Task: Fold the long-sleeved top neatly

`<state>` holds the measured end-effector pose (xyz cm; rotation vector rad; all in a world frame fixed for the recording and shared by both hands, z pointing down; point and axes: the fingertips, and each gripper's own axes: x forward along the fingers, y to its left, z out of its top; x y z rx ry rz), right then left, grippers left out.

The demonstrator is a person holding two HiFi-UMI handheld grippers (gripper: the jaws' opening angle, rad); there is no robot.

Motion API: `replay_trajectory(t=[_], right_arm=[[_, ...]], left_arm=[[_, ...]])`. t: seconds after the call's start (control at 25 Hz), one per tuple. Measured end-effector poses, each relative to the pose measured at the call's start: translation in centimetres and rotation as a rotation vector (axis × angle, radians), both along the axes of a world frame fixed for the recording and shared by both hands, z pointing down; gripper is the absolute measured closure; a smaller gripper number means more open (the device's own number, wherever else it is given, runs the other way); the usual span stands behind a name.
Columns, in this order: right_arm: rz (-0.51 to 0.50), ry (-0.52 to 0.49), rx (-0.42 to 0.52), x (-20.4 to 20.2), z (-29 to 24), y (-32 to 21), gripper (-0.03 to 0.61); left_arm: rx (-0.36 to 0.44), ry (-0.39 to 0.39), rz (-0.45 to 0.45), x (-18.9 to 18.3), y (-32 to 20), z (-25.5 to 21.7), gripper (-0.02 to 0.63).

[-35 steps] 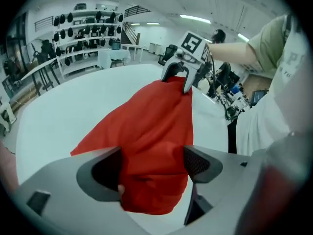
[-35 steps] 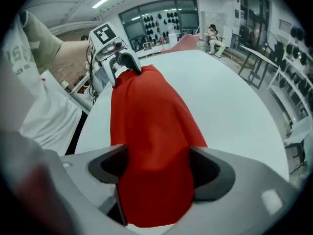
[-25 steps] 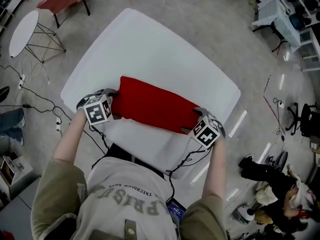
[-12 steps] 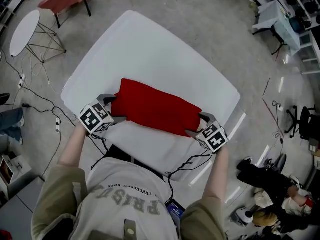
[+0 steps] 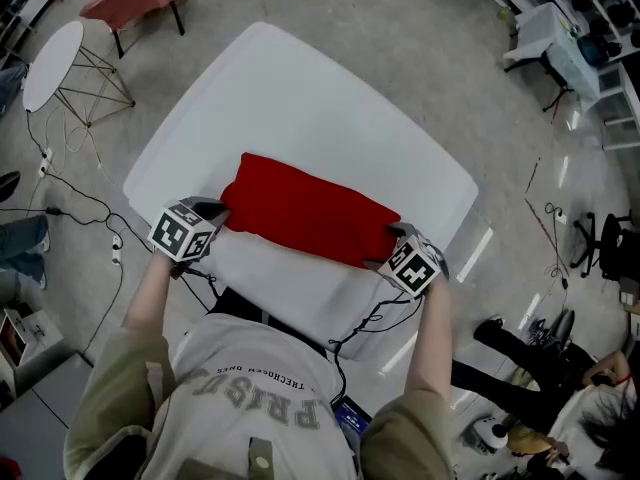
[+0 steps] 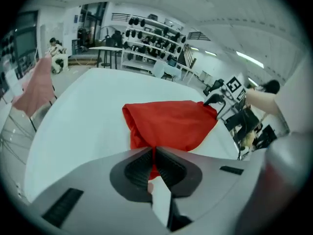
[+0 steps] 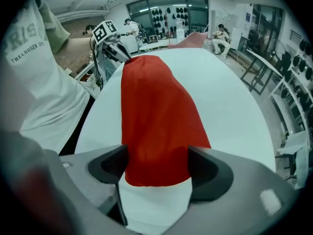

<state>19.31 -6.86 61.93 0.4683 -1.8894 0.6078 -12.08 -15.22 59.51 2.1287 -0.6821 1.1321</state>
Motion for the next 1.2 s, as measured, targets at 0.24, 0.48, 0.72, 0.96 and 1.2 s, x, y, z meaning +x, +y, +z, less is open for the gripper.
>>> replay_trajectory(t=[0.24, 0.48, 0.72, 0.96, 1.2], right_arm=[[-0.035, 0.01, -0.038, 0.0, 0.6, -0.3, 0.193], [-0.037, -0.043, 0.036, -1.4, -2.0, -1.3, 0.193], [-0.159, -0.002, -0.011, -3.9, -1.2, -2.4, 0.192], [-0.148, 0.064, -0.154, -1.4, 1.4, -2.2, 0.155], [-0.091, 0.024, -0.161, -1.1, 1.5, -2.8, 0.15]], left_arm=[[-0.145, 0.118, -0.172, -3.1, 0.5, 1.8, 0.584], [0.104, -0.166, 0.165, -1.8, 0.3, -2.4, 0.353], [0.199, -0.284, 0.791, 8.2, 0.3, -0.8, 0.21], [0.041, -0.317, 0.878, 6.4, -1.3, 3.2, 0.186], [-0.003, -0.255, 0.825, 6.9, -1.9, 3.2, 0.184]])
